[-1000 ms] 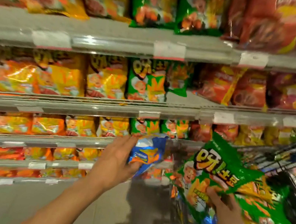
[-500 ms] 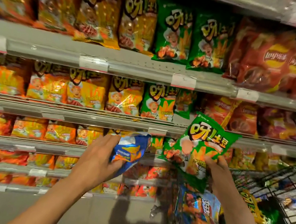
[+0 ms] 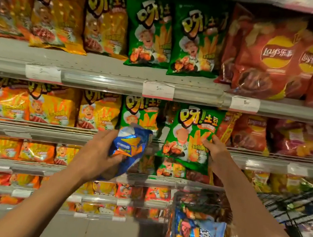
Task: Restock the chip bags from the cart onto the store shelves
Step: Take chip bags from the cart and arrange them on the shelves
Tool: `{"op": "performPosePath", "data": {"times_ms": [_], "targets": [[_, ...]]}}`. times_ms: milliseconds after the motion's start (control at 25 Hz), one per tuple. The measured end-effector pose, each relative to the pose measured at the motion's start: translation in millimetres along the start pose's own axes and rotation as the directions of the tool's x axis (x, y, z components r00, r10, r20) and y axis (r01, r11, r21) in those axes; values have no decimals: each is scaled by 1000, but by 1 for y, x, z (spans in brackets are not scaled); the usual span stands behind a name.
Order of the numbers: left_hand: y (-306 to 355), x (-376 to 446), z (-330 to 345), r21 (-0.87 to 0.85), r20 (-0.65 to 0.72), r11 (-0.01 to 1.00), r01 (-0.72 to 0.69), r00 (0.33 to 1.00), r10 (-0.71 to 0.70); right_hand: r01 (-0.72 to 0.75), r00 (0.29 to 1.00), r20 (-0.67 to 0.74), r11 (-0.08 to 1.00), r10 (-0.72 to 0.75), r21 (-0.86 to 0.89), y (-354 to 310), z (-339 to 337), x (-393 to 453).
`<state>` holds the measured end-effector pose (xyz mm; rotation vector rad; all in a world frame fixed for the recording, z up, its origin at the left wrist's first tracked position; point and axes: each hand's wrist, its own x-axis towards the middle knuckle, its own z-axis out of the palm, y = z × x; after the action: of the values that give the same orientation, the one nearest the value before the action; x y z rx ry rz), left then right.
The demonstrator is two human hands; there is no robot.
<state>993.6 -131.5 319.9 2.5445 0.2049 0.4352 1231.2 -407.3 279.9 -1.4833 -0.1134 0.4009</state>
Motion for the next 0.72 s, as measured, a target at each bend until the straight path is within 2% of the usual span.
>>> {"op": "performPosePath", "data": {"times_ms": [160, 320, 440, 640, 720], "targets": [[0, 29, -3, -115, -79, 987, 111, 990, -121, -103, 995, 32, 981, 99, 164, -11, 2, 52], [-4, 34, -2, -86, -87, 981, 173, 980, -181, -10, 991, 132, 999, 3, 52, -22, 13, 91], [-4, 35, 3, -26, -47, 970, 243, 969, -244, 4, 984, 178, 999, 2, -32, -16, 19, 106], [1, 37, 12, -4, -28, 962, 274, 961, -274, 77, 987, 142, 996, -72, -32, -14, 23, 125], [3, 38, 14, -1, -24, 958, 287, 958, -287, 78, 979, 194, 994, -62, -78, -10, 20, 126]]}}
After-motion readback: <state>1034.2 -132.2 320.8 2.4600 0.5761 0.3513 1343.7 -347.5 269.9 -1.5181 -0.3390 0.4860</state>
